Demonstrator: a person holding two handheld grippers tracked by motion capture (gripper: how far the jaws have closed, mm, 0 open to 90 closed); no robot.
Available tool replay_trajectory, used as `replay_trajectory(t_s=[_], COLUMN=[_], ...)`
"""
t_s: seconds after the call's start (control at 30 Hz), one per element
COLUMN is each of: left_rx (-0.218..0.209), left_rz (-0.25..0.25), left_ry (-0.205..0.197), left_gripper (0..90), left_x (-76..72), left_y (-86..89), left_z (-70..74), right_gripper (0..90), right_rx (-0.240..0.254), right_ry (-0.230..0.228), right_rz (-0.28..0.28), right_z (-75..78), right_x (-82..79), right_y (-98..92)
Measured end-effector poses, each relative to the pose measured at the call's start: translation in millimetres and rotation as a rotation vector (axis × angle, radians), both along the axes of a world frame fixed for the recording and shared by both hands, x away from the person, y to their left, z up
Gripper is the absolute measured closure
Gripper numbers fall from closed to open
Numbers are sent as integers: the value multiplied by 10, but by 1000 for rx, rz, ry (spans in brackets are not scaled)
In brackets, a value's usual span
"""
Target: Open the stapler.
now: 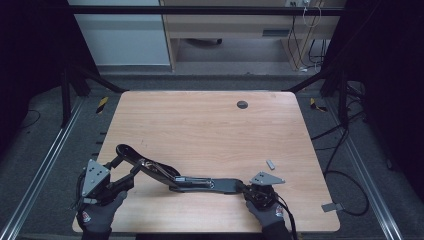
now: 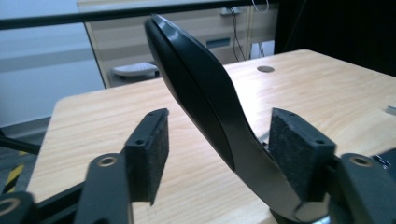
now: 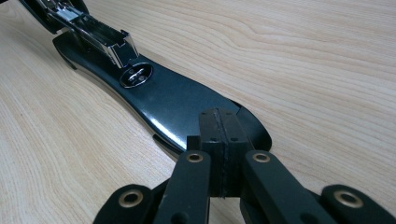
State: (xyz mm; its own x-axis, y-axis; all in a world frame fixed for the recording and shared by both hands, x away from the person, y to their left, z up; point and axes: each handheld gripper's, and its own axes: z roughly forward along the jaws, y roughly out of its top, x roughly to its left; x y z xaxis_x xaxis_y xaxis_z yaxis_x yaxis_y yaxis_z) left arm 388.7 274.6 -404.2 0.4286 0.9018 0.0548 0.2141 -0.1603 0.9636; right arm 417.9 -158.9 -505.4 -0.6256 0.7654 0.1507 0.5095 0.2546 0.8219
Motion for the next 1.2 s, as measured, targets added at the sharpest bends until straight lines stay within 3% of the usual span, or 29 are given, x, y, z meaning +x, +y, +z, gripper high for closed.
replay_trajectory(t_s=[0.2, 0.63, 1.03, 1.2], left_rx=[29, 51, 82, 89], left_rz=[-15, 39, 75, 101], left_ry=[30, 91, 137, 162], left_gripper=[309, 286, 393, 462], left_x=[-51, -87, -19, 10], left_y=[-14, 110, 103, 119], left_z=[-47, -314, -539, -632], right_gripper=[900, 896, 872, 839], right_rx=[-1, -22, 11, -26], right_ry=[-1, -5, -52, -63], right_rz=[-1, -6, -51, -117], right_z=[1, 16, 194, 281], right_x=[0, 6, 6, 48], right_y=[1, 20, -187, -392])
